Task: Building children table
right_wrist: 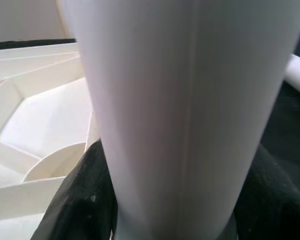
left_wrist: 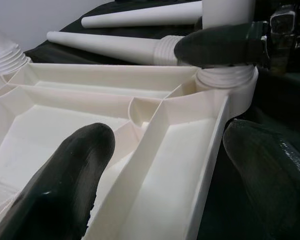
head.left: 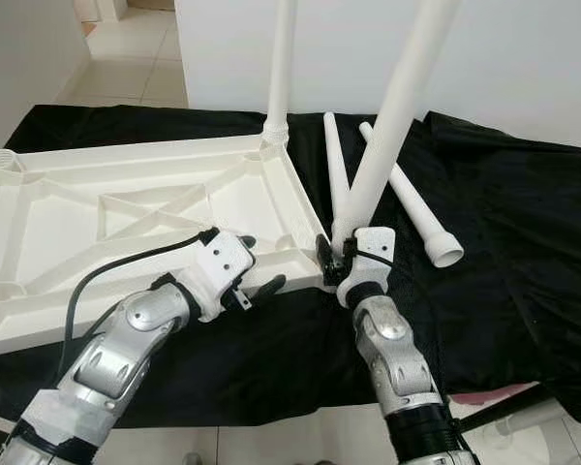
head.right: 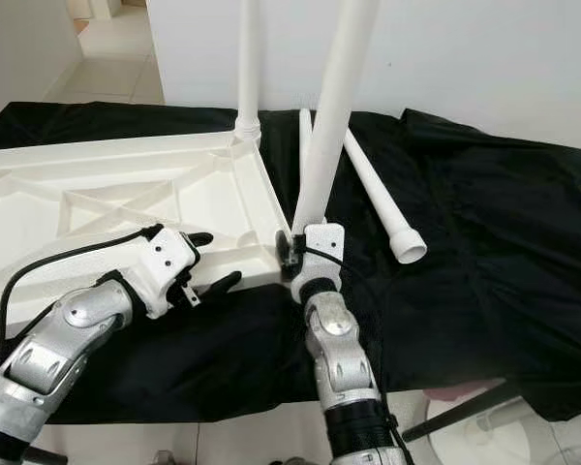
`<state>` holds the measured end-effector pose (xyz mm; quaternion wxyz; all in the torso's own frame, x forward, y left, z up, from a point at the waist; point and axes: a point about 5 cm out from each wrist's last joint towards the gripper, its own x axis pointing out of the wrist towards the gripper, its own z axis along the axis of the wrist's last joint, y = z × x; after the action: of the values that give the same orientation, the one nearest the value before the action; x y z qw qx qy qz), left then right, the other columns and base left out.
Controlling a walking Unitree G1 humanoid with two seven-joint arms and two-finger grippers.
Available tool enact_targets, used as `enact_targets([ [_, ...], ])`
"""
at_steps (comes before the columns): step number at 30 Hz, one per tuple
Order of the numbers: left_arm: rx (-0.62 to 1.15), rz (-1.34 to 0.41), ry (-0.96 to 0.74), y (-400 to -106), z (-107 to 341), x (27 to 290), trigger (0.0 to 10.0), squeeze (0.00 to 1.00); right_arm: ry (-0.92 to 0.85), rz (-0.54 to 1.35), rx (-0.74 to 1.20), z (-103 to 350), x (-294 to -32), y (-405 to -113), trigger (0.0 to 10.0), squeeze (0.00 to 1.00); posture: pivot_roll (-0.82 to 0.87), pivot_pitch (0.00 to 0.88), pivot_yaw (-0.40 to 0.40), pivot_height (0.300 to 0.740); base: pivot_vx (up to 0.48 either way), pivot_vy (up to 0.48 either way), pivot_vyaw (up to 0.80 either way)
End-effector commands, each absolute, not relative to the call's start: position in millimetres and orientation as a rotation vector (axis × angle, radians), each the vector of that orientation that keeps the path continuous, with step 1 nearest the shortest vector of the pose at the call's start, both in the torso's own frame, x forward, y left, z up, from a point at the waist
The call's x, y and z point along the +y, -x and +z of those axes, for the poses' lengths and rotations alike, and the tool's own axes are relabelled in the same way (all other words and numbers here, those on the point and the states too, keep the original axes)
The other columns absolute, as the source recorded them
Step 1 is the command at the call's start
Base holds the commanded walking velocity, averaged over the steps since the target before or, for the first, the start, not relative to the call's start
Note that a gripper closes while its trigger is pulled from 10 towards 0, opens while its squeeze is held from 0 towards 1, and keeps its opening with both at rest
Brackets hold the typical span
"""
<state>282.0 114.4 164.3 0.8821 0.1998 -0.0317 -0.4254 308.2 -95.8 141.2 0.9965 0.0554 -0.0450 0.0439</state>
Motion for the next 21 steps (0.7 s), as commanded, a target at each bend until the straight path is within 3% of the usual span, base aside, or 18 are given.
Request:
enact_targets([
  [1, -0.056, -0.942, -0.428, -280.5, 163.2, 114.4, 10.0, 0.0, -0.178, 0.049, -0.086, 139.6, -93.1, -304.4, 10.0, 0.0, -0.01, 0.079, -0.06, 0.74, 0.0, 0.0, 0.0],
  [19, -0.06, -0.948, -0.428, -280.4, 162.8, 113.4, 10.0, 0.0, -0.123, 0.079, -0.122, 148.0, -94.5, -301.0, 10.0, 0.0, -0.02, 0.082, -0.059, 0.74, 0.0, 0.0, 0.0],
  [20, -0.06, -0.947, -0.428, -280.6, 162.8, 113.4, 10.0, 0.0, -0.119, 0.09, -0.139, 149.4, -96.2, -300.9, 10.0, 1.0, -0.02, 0.082, -0.058, 0.74, 0.0, 0.0, 0.0],
  [21, -0.06, -0.947, -0.428, -280.6, 162.8, 113.4, 10.0, 0.0, -0.119, 0.09, -0.139, 149.4, -96.2, -300.9, 10.0, 1.0, -0.02, 0.082, -0.058, 0.74, 0.0, 0.0, 0.0],
])
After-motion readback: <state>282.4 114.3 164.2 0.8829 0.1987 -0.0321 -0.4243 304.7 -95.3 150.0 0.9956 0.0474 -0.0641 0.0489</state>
